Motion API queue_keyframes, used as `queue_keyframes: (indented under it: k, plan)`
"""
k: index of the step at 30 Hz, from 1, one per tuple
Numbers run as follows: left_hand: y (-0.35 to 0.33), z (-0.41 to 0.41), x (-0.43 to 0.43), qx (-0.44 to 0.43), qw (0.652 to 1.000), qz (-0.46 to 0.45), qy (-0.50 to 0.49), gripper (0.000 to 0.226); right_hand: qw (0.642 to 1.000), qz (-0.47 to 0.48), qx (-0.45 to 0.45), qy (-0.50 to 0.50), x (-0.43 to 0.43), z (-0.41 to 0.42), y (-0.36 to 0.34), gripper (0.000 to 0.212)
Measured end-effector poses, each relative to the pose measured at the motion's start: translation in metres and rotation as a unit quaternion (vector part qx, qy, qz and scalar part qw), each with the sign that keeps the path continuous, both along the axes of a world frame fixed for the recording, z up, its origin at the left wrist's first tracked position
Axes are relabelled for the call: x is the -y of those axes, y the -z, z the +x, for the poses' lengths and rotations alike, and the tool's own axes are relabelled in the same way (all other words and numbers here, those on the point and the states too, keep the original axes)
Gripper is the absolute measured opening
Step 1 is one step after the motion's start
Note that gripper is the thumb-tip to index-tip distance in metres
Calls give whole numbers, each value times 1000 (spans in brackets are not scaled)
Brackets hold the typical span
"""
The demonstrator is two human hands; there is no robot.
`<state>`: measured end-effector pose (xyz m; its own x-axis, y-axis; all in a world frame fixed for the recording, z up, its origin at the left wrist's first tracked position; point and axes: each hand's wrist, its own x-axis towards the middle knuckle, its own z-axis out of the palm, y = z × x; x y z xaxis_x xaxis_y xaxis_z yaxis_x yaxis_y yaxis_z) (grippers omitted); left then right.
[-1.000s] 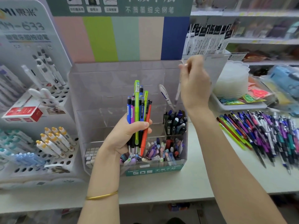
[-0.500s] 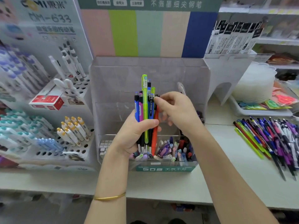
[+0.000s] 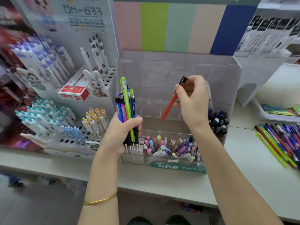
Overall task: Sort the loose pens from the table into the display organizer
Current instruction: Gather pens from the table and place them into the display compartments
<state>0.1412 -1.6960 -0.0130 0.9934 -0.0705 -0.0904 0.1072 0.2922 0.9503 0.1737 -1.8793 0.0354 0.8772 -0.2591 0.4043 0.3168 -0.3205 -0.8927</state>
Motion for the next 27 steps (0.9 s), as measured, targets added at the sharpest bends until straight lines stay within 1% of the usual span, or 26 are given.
queue_keyframes:
  k: [2, 4, 7, 10, 13, 17, 24, 27]
  plan:
    - [2, 0, -4, -4, 1000, -28, 5, 41, 996, -85, 14, 5, -4, -3, 9, 15]
    - [4, 0, -5, -13, 998, -55, 15, 52, 990, -143, 13, 6, -9, -6, 20, 16]
    - [7, 0, -7, -23, 997, -69, 29, 58, 979, -202, 12, 31, -13, -10, 33, 12]
    - [9, -2, -8, -23, 996, -65, 61, 63, 967, -249, -17, 43, -14, -12, 43, 14]
    - [11, -4, -9, -29, 995, -67, 69, 64, 958, -277, -48, 58, -18, -15, 51, 15]
    - [16, -5, -13, -40, 993, -86, 65, 54, 947, -302, -79, 81, -22, -17, 57, 19]
    - [15, -9, -13, -36, 994, -76, 75, 51, 934, -323, -130, 75, -28, -15, 63, 23]
    - [15, -11, -10, -25, 991, -93, 94, 51, 922, -350, -147, 80, -30, -16, 62, 28]
